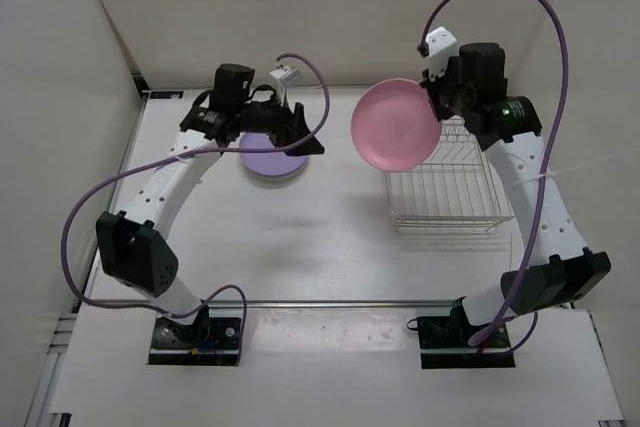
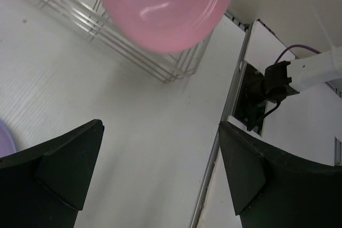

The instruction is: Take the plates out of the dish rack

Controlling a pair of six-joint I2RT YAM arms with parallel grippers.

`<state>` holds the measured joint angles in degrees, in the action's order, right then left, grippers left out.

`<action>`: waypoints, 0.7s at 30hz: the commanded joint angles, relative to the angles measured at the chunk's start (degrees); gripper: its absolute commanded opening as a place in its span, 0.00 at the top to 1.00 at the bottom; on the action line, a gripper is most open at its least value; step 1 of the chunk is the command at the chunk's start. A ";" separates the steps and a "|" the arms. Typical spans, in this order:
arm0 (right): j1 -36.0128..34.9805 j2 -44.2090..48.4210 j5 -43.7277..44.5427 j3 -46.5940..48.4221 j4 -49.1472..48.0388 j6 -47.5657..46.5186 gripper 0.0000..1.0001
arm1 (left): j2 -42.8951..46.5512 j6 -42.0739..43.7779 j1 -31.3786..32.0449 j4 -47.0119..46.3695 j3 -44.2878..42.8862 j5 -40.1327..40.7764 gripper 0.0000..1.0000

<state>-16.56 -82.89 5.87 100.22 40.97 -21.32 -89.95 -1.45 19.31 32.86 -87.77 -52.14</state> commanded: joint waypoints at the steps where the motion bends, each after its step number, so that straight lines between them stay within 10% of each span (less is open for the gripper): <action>1: -0.05 0.45 -12.71 -0.47 0.51 2.07 1.00 | -3.46 -2.32 2.22 -2.19 -5.82 1.77 0.00; 21: -0.05 2.38 -28.80 -4.95 0.51 0.67 1.00 | -9.45 -4.17 6.44 -2.19 -11.46 5.21 0.17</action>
<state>-16.60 -81.25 -19.49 93.95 43.70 -21.43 -100.47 -5.52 25.52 30.98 -97.89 -46.92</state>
